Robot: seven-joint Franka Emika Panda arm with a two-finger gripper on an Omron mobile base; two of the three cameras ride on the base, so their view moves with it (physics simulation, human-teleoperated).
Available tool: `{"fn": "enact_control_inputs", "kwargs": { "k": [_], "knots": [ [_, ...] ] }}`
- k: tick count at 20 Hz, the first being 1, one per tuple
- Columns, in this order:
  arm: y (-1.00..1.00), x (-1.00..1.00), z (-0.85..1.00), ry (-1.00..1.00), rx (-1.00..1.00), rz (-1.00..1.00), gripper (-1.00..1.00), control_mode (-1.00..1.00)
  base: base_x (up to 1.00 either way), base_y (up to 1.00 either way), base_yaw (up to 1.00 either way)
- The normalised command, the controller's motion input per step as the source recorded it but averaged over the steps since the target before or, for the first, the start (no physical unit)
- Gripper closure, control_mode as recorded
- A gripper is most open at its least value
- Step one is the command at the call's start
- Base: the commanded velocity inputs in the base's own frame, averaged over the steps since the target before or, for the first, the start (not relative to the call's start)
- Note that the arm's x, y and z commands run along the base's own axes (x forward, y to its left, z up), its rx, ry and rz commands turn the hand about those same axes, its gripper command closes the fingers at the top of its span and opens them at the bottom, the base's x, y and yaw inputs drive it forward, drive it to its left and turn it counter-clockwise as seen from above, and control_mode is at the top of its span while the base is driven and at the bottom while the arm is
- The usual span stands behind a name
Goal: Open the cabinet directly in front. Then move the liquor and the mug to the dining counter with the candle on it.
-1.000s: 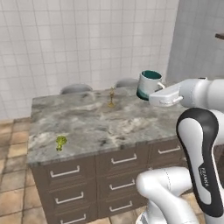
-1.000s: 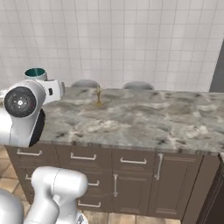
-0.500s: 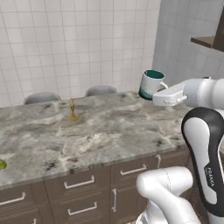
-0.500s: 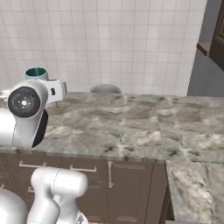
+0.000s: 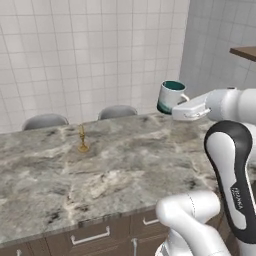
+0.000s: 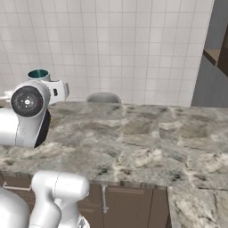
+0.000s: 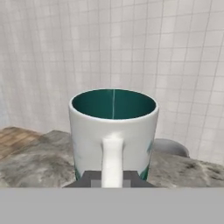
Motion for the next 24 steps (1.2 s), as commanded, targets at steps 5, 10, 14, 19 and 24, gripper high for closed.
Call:
{"fn": "enact_control_inputs", "kwargs": {
  "k": [5,10,14,19,24],
  "knots": [
    [0.37,0.97,-0.84,0.1,-0.01,0.12,1.0,-1.0,0.0,0.0,0.0],
    [0.37,1.0,-0.98,0.26,-0.01,0.19,1.0,-1.0,0.0,0.0,0.0],
    [0.35,0.99,-0.98,0.3,0.0,0.26,1.0,-1.0,0.0,0.0,0.0],
    [0.29,0.6,-0.99,0.21,-0.01,0.3,1.0,-1.0,0.0,0.0,0.0],
    [0.15,0.41,-0.82,-0.01,-0.19,0.17,1.0,-1.0,0.0,0.0,0.0]
  ]
}}
